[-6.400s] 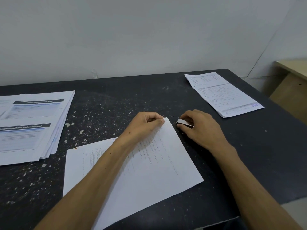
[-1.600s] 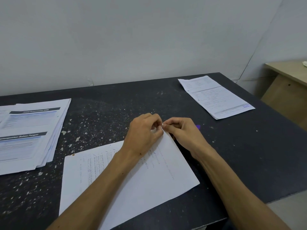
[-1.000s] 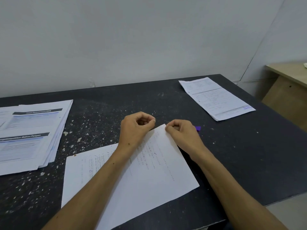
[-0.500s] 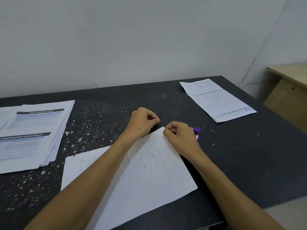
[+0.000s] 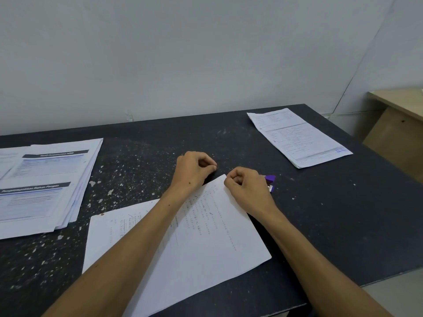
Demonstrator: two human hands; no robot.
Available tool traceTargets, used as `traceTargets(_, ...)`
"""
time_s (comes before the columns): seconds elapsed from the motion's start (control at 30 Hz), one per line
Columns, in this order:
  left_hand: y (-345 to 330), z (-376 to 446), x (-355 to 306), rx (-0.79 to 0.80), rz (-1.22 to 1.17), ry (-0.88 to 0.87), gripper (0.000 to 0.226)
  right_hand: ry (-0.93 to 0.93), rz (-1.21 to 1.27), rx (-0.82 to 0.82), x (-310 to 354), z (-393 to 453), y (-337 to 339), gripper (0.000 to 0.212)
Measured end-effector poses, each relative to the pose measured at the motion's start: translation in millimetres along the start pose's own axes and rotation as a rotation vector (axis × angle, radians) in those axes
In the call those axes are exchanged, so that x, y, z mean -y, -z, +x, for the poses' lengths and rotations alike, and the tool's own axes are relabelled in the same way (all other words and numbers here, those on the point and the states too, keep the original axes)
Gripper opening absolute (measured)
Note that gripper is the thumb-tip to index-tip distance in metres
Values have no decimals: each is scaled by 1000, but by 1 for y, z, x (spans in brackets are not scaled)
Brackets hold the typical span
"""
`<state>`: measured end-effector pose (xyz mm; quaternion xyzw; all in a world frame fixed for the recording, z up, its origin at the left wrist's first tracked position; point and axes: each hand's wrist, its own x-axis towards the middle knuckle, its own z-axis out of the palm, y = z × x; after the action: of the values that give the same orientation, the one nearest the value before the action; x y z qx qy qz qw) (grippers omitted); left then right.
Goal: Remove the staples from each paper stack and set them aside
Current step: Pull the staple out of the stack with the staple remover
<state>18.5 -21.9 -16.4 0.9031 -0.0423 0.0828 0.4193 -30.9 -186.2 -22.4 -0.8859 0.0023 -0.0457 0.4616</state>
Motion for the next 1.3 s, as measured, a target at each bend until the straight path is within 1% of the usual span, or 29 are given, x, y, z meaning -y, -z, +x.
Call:
traceTargets(0.27, 5, -2, 1, -11, -63, -4, 3, 9, -18, 0, 0, -1, 0, 10)
traceTargets(0.37, 10, -6, 2, -8, -90, 6, 10, 16, -14, 4, 1, -1, 0, 9)
traceTargets(0.53, 21, -20, 0, 165, -62, -75, 17, 61, 64, -7, 1, -4, 3, 8)
traceTargets(0.67, 22, -29, 3, 212, -58, -95, 13, 91, 105, -7, 1, -6, 4, 8)
traceTargets(0.77, 22, -31, 9, 241, -98, -91, 11, 101, 103, -8, 2, -9, 6, 8)
traceTargets(0.83, 22, -33, 10, 246, -130, -90, 11, 130, 61, -14, 3, -11, 7, 9)
traceTargets(0.93, 19, -35, 11, 233, -140, -106, 11, 210, -67, -31, 4, -15, 10, 11)
traceTargets(0.97, 18, -36, 12, 228, -139, -108, 11, 241, -107, -56, 6, -17, 14, 11)
traceTargets(1.07, 16, -36, 12, 209, -132, -101, 9, 332, -202, -205, 9, -12, 36, 12)
traceTargets(1.1, 16, -36, 12, 203, -129, -104, 10, 341, -251, -214, 9, -7, 46, 12)
traceTargets(1.13, 16, -36, 12, 198, -132, -110, 10, 327, -307, -185, 8, 1, 56, 12)
traceTargets(1.2, 15, -36, 13, 192, -140, -115, 12, 215, -440, -33, 3, 15, 73, 14)
traceTargets(1.27, 14, -37, 13, 193, -130, -118, 12, 79, -567, 140, -1, 24, 80, 28)
traceTargets(1.3, 14, -37, 13, 193, -123, -120, 12, 47, -637, 192, -2, 27, 79, 34)
